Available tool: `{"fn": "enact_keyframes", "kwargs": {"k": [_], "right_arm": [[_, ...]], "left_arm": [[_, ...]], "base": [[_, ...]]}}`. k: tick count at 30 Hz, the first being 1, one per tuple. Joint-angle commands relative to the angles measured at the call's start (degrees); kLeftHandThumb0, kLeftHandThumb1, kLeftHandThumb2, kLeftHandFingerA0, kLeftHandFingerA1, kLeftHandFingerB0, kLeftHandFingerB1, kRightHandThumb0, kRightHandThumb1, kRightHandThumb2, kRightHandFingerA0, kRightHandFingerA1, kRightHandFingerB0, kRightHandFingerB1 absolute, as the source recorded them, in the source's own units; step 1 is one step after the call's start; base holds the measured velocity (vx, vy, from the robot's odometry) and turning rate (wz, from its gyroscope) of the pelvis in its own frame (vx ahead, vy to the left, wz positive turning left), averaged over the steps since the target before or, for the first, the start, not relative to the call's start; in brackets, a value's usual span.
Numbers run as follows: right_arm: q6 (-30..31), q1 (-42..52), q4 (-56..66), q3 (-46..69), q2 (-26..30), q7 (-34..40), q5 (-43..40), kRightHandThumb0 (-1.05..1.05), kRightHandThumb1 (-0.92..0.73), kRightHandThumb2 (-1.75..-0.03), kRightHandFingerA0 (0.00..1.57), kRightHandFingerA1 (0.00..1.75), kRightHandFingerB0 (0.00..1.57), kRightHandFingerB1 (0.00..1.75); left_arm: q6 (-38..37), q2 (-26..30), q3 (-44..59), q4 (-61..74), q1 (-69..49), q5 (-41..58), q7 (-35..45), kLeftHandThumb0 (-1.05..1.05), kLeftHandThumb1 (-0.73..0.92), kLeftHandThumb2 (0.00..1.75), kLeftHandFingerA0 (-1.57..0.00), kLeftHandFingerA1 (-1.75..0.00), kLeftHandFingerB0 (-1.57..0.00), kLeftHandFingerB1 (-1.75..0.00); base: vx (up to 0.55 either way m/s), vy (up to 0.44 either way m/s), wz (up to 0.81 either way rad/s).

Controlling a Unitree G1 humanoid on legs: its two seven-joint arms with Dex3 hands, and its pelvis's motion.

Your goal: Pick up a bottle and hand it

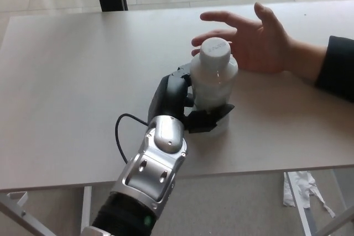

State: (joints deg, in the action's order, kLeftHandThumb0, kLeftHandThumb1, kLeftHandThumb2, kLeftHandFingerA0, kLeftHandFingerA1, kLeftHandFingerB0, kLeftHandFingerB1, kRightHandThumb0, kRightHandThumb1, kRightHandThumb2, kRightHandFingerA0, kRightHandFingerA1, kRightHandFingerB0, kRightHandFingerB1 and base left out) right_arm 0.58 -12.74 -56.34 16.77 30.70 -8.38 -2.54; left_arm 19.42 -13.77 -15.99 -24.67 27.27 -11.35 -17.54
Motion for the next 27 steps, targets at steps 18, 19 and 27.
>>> {"fn": "enact_keyframes", "kwargs": {"k": [18,19,27], "right_arm": [[-3.2,-2.0,2.5,-1.8,-1.6,-0.3,-0.1,-0.62,-0.46,-0.86,0.91,1.16,0.34,0.53],[-2.5,-2.2,2.9,-1.8,-1.9,-0.1,-0.2,-0.57,-0.58,-0.59,0.90,1.31,0.39,0.42],[-1.7,-3.9,3.1,-4.3,-3.1,1.0,0.9,-0.58,-0.57,-0.59,0.87,1.37,0.40,0.45]], "left_arm": [[-3.8,4.4,10.9,-13.6,30.0,-1.7,-9.7,-0.19,0.65,0.78,-0.82,-1.36,-0.76,-0.93],[-5.0,4.0,11.1,-15.3,30.6,-1.5,-9.8,-0.18,0.65,0.84,-0.94,-1.36,-0.82,-1.16],[-6.7,-2.6,16.1,-25.4,35.4,2.2,-13.2,-0.22,0.64,0.79,-0.79,-1.35,-0.71,-0.82]], "base": [[0.00,0.000,0.00],[0.00,0.000,0.00],[0.00,0.000,0.00]]}}
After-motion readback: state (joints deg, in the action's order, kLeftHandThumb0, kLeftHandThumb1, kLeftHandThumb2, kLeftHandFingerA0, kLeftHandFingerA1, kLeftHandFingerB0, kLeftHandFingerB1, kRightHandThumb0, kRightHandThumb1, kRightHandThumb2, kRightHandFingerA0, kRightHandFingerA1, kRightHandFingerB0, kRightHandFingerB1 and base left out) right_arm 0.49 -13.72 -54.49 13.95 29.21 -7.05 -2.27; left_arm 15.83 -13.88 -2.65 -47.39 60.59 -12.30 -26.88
